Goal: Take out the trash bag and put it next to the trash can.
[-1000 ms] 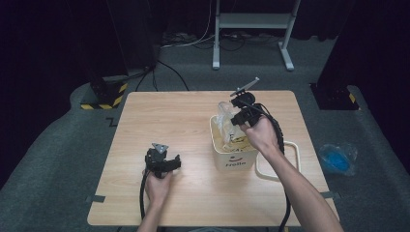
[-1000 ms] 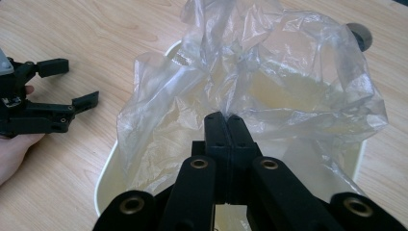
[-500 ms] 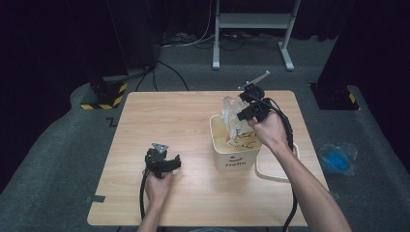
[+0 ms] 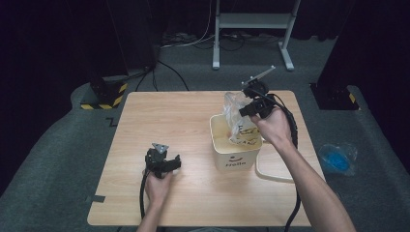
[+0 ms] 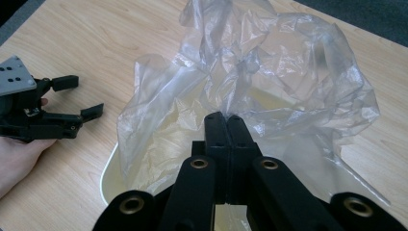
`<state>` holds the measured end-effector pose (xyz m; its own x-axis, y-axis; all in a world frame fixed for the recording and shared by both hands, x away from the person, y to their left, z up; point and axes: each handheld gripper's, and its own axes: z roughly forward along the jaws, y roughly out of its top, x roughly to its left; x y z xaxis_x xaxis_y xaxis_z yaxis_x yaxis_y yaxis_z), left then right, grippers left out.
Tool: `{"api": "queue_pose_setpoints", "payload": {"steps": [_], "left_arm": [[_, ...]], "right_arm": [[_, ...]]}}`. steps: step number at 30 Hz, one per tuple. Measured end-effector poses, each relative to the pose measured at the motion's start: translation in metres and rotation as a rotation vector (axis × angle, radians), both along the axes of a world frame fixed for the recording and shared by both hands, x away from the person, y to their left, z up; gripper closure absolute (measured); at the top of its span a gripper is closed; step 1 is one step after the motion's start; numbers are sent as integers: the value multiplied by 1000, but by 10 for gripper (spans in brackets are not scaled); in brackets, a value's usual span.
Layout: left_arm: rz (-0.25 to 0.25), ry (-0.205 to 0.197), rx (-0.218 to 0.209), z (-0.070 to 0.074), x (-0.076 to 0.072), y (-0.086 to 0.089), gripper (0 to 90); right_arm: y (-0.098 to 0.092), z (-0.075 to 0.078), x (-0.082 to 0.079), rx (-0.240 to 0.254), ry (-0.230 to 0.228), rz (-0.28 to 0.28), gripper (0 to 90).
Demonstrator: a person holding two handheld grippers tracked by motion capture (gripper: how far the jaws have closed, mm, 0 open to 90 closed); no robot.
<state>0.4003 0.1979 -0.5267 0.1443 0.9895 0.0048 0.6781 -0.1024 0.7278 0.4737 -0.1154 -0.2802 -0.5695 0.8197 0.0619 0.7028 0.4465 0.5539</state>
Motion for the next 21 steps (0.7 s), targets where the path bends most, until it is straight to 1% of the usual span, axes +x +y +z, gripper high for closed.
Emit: {"api": "queue_pose_setpoints", "payload": {"steps": [4,6,9,10,11,16,19,21], "left_arm": [[-1,-1,-1,0,0,0,172],[-1,-2,-1,0,0,0,172],[0,-3,-2,0,0,0,171],[0,-3,-2,0,0,0,172],[0,-3,-3,0,0,0,172],[0,-4,-3,0,0,0,171],[1,-4,-3,0,0,0,171],[0,-4,-3,0,0,0,171]], "right_arm": [[-3,4,0,-3,6,-2,900],[-5,10,0,10,2,0,900],[-7,16,-1,16,-11,3,900],[-7,16,-1,16,-11,3,900],[-7,19,-1,18,-11,2,900],[-8,25,-2,24,-24,8,900],[-8,28,-2,19,-20,7,900],[-8,29,-2,20,-25,4,900]]}}
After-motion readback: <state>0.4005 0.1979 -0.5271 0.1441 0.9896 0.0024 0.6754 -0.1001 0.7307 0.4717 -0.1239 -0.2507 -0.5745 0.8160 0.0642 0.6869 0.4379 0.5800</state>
